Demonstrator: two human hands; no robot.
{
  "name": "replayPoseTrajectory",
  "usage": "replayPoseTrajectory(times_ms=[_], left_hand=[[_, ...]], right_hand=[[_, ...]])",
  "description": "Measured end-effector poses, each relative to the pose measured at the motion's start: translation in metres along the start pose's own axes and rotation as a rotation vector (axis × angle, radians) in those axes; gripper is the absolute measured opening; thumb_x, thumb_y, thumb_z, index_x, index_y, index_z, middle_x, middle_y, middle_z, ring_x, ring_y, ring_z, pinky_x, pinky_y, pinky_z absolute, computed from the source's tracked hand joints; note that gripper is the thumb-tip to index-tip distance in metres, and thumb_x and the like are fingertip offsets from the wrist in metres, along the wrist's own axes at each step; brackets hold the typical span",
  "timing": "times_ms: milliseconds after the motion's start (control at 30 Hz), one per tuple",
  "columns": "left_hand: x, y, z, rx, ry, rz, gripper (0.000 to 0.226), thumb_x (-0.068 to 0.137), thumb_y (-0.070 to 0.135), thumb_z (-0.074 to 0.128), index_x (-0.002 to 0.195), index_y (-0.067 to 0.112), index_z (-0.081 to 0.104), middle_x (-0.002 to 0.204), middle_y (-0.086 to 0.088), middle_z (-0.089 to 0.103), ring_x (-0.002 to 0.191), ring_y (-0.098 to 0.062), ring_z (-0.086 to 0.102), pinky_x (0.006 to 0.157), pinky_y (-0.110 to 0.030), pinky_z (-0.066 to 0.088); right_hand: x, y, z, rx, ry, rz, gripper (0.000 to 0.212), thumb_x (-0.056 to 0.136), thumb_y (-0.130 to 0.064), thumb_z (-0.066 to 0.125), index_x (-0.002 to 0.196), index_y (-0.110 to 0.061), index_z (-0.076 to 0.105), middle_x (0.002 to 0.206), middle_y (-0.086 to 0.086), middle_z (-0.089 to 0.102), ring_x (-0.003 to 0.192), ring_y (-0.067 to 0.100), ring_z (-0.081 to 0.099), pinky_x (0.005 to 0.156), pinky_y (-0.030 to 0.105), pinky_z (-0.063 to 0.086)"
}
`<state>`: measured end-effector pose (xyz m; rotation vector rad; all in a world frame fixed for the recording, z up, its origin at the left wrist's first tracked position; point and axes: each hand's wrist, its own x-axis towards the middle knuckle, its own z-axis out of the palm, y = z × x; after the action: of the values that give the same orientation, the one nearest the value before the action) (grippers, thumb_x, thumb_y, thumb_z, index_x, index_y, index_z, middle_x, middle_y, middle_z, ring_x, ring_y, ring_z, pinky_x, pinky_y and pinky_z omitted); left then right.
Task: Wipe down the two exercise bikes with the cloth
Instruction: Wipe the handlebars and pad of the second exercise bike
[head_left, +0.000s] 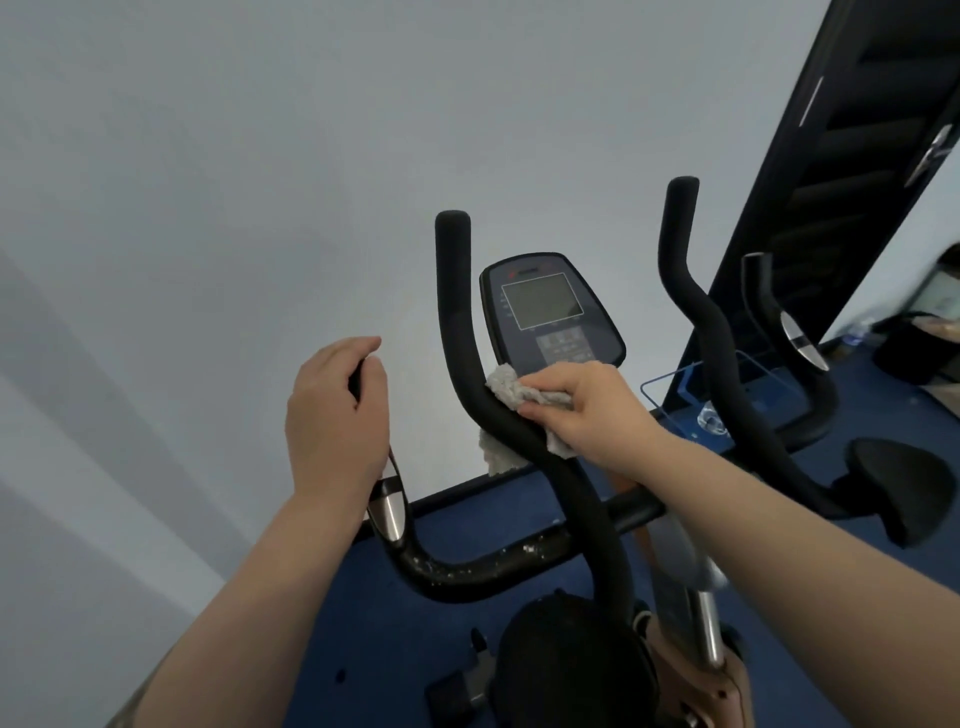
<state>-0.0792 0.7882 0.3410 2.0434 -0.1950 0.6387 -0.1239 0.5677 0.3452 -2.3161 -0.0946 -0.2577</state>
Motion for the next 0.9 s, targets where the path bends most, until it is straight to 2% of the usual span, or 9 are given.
replayPoseTrajectory(times_ms=[233, 367, 467, 533, 600, 667, 700, 767, 900], left_hand=[[-0.002, 0.0, 0.008, -0.043, 0.056, -0.022, 0.03, 0.092, 0.019, 0.044, 0.113, 0.019, 0.067, 0.115, 0.006, 0.063, 0.111, -0.01, 0.055, 0.098, -0.028, 0.042], [-0.003, -0.001, 0.01, -0.057, 0.066, -0.032, 0.03, 0.091, 0.02, 0.045, 0.112, 0.02, 0.067, 0.114, 0.008, 0.062, 0.11, -0.009, 0.055, 0.096, -0.023, 0.041], [-0.002, 0.0, 0.01, -0.056, 0.056, -0.041, 0.03, 0.092, 0.019, 0.045, 0.112, 0.02, 0.067, 0.115, 0.007, 0.063, 0.11, -0.01, 0.055, 0.097, -0.026, 0.042], [-0.004, 0.001, 0.008, -0.053, 0.044, -0.037, 0.029, 0.093, 0.018, 0.046, 0.114, 0.02, 0.066, 0.116, 0.007, 0.063, 0.113, -0.011, 0.054, 0.099, -0.029, 0.042], [-0.004, 0.0, 0.006, -0.046, 0.029, -0.03, 0.029, 0.094, 0.017, 0.046, 0.115, 0.019, 0.065, 0.117, 0.007, 0.063, 0.114, -0.01, 0.053, 0.099, -0.027, 0.04], [-0.003, 0.0, 0.003, -0.024, 0.001, -0.023, 0.029, 0.094, 0.017, 0.047, 0.117, 0.019, 0.065, 0.118, 0.008, 0.062, 0.115, -0.007, 0.051, 0.096, -0.018, 0.037], [-0.002, -0.001, 0.002, -0.015, -0.012, -0.019, 0.029, 0.094, 0.018, 0.048, 0.117, 0.02, 0.065, 0.118, 0.009, 0.062, 0.115, -0.005, 0.05, 0.094, -0.011, 0.033], [-0.001, -0.002, -0.002, -0.001, -0.039, -0.015, 0.03, 0.093, 0.019, 0.049, 0.118, 0.022, 0.064, 0.119, 0.011, 0.06, 0.114, 0.0, 0.047, 0.089, 0.001, 0.026], [0.0, -0.004, -0.005, 0.025, -0.071, 0.009, 0.03, 0.093, 0.02, 0.049, 0.12, 0.023, 0.062, 0.121, 0.011, 0.058, 0.112, 0.004, 0.043, 0.086, 0.006, 0.023]], right_hand=[[-0.046, 0.012, -0.006, -0.001, 0.116, 0.057, 0.022, 0.083, -0.01, 0.07, 0.105, -0.013, 0.073, 0.1, 0.004, 0.073, 0.098, 0.02, 0.065, 0.092, 0.036, 0.048], [-0.075, 0.015, -0.004, 0.036, 0.166, 0.138, 0.018, 0.084, -0.014, 0.069, 0.101, -0.017, 0.075, 0.094, -0.002, 0.072, 0.093, 0.012, 0.065, 0.087, 0.034, 0.051], [-0.086, 0.007, -0.022, -0.038, 0.021, 0.19, 0.019, 0.083, -0.017, 0.07, 0.085, -0.035, 0.074, 0.082, -0.009, 0.072, 0.078, 0.0, 0.065, 0.073, 0.026, 0.052], [-0.075, -0.008, -0.038, -0.073, -0.048, 0.211, 0.015, 0.081, -0.02, 0.072, 0.083, -0.035, 0.075, 0.077, -0.008, 0.073, 0.072, 0.0, 0.066, 0.069, 0.025, 0.055], [-0.047, -0.035, -0.048, -0.026, 0.157, 0.072, 0.016, 0.08, -0.018, 0.073, 0.085, -0.032, 0.076, 0.081, -0.011, 0.073, 0.078, -0.001, 0.066, 0.073, 0.021, 0.055], [-0.011, -0.07, -0.044, -0.051, 0.384, -0.195, 0.02, 0.08, -0.013, 0.072, 0.093, -0.028, 0.075, 0.096, -0.012, 0.068, 0.088, -0.002, 0.062, 0.076, 0.013, 0.051], [0.008, -0.086, -0.038, -0.137, 0.443, -0.328, 0.022, 0.08, -0.01, 0.071, 0.099, -0.022, 0.074, 0.103, -0.006, 0.067, 0.092, 0.003, 0.06, 0.079, 0.018, 0.05], [0.045, -0.104, -0.025, -0.364, 0.46, -0.508, 0.027, 0.081, -0.004, 0.067, 0.106, -0.012, 0.072, 0.113, 0.003, 0.065, 0.099, 0.021, 0.059, 0.075, 0.032, 0.051], [0.084, -0.095, 0.001, -0.747, 0.333, -0.467, 0.035, 0.083, -0.002, 0.06, 0.115, -0.014, 0.065, 0.129, 0.002, 0.057, 0.11, 0.03, 0.049, 0.063, 0.04, 0.053]])
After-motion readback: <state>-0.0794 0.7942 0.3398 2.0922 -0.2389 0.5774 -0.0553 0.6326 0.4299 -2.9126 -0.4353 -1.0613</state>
